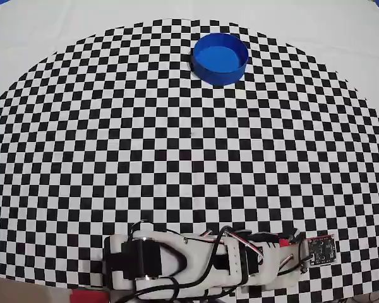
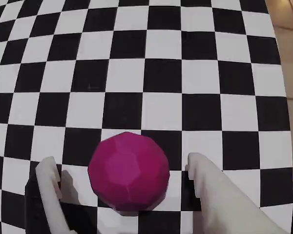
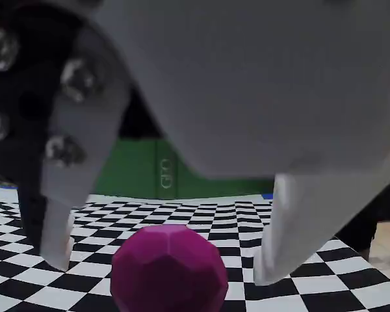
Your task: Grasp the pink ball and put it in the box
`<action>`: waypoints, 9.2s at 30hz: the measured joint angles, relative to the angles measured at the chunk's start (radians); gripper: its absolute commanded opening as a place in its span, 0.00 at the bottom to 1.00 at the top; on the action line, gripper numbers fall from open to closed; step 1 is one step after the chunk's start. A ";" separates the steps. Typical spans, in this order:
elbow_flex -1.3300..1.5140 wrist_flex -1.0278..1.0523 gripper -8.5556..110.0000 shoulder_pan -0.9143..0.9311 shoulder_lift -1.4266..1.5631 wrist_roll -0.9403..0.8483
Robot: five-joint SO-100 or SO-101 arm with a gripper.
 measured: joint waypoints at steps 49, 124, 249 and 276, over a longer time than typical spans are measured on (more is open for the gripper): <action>0.000 0.018 0.07 0.000 0.009 0.000; -0.155 -0.112 0.07 -0.005 0.083 0.000; -0.495 -0.120 0.07 -1.220 -0.127 0.000; -0.657 -0.120 0.07 -1.282 -0.328 0.000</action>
